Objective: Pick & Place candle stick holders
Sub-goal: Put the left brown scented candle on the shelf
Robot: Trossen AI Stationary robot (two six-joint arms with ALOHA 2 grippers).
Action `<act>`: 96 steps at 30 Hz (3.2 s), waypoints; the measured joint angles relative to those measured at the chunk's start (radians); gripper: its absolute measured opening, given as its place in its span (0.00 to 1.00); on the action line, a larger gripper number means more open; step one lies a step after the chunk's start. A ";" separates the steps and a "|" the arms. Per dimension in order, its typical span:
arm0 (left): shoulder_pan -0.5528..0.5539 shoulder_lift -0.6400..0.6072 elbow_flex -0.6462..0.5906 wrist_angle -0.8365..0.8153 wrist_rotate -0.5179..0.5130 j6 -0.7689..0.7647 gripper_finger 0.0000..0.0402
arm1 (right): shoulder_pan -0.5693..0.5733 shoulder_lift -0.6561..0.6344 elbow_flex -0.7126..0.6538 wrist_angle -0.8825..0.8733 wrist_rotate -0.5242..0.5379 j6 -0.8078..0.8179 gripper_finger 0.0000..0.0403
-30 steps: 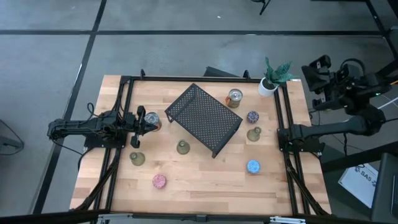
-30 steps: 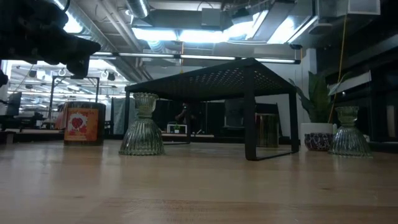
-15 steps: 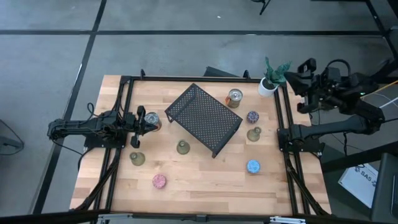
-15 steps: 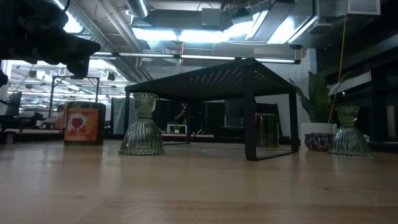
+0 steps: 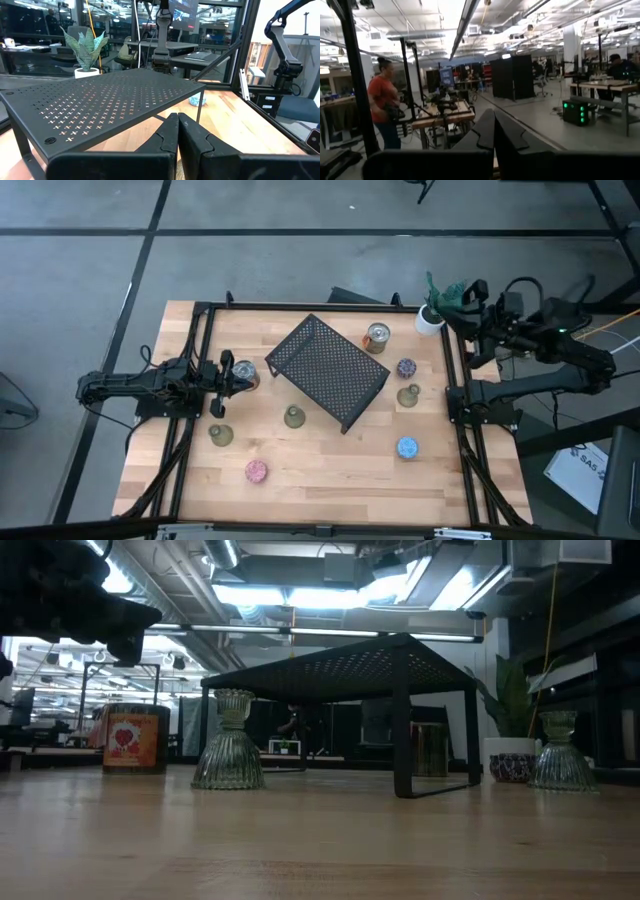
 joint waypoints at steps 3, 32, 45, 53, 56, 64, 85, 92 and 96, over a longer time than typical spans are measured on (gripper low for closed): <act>0.000 0.000 0.000 0.000 0.000 0.000 0.00 | 0.000 0.034 0.000 0.005 0.000 0.000 0.01; 0.000 0.000 0.000 0.000 0.000 0.000 0.00 | -0.196 0.381 0.391 -0.361 -0.045 0.040 0.01; 0.000 0.000 0.000 0.000 0.000 0.000 0.00 | -0.325 0.454 0.393 -0.455 -0.044 0.025 0.01; 0.000 0.000 0.000 0.000 0.000 0.000 0.00 | -0.379 0.485 0.393 -0.550 -0.044 0.021 0.01; 0.000 0.000 0.000 0.000 0.000 0.000 0.00 | -0.391 0.491 0.392 -0.590 -0.044 0.021 0.01; 0.000 0.000 0.000 0.000 0.000 0.000 0.00 | -0.434 0.503 0.392 -0.701 -0.042 0.011 0.01; 0.000 0.000 0.000 0.000 0.000 0.000 0.00 | -0.522 0.650 0.392 -0.864 -0.044 -0.028 0.37; 0.000 0.000 0.000 0.000 0.000 0.000 0.00 | -0.559 0.741 0.392 -0.889 -0.044 -0.021 0.56; 0.000 0.000 0.000 0.000 0.000 0.000 0.00 | -0.571 0.785 0.392 -0.893 -0.044 -0.016 0.65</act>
